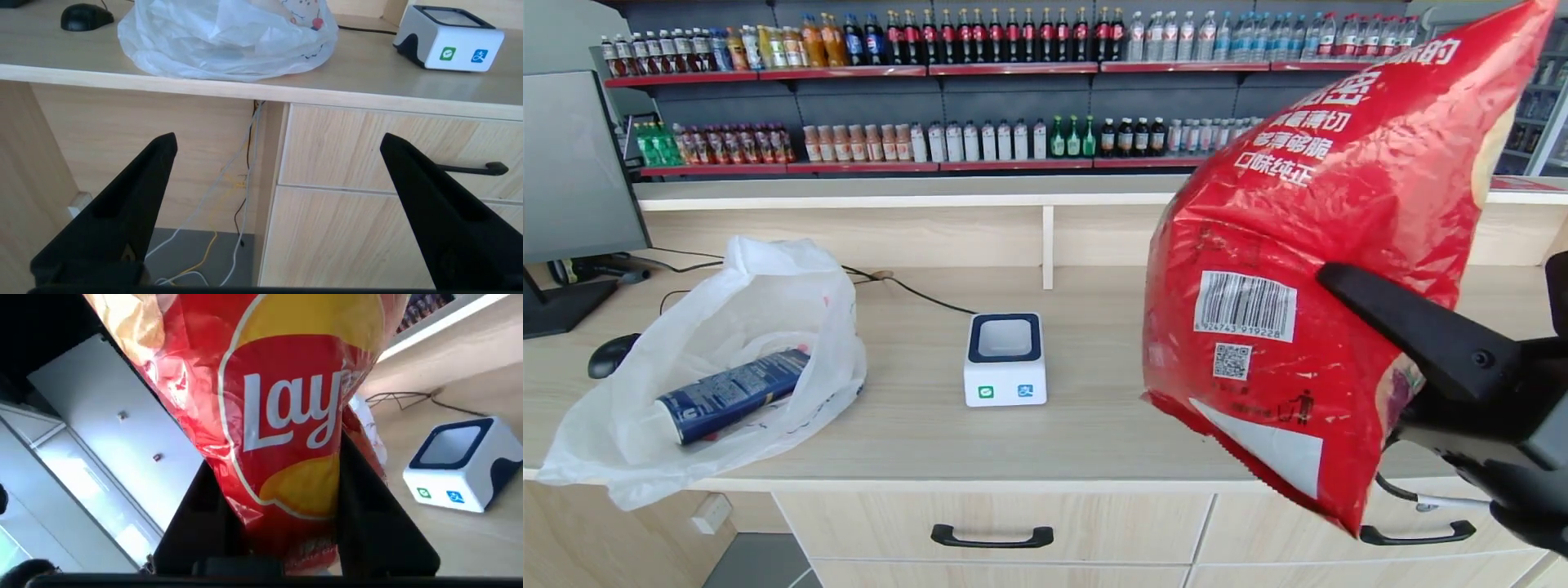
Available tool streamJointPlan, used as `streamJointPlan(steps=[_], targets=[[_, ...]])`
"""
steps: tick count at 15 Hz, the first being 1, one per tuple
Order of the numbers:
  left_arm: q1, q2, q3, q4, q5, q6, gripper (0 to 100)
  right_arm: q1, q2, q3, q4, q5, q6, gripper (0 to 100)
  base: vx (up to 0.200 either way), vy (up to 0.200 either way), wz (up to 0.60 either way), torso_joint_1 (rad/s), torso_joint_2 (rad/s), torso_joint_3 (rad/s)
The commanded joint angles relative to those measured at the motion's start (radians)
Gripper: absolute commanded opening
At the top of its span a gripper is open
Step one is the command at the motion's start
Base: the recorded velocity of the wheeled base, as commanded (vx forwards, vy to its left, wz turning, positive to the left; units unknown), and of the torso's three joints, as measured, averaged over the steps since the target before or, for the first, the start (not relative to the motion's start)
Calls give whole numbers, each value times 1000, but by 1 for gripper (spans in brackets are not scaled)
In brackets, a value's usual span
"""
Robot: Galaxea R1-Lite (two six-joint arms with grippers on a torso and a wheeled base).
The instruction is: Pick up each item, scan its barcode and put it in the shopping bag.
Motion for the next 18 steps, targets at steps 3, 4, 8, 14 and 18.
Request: streamJointPlan(steps=[3, 4, 8, 14, 18], targets=[[0, 0, 0, 0, 0, 0, 100, 102, -5, 49, -2, 42, 14, 0, 0, 0, 0, 0, 0, 0], [0, 0, 0, 0, 0, 0, 100, 103, -3, 52, -2, 53, 23, 0, 0, 0, 0, 0, 0, 0], [0, 0, 0, 0, 0, 0, 100, 113, 60, 4, -2, 73, 66, 0, 0, 0, 0, 0, 0, 0], [0, 0, 0, 0, 0, 1, 100, 114, 46, 12, -2, 73, 68, 0, 0, 0, 0, 0, 0, 0], [0, 0, 0, 0, 0, 0, 100, 114, 43, 26, -2, 73, 70, 0, 0, 0, 0, 0, 0, 0]])
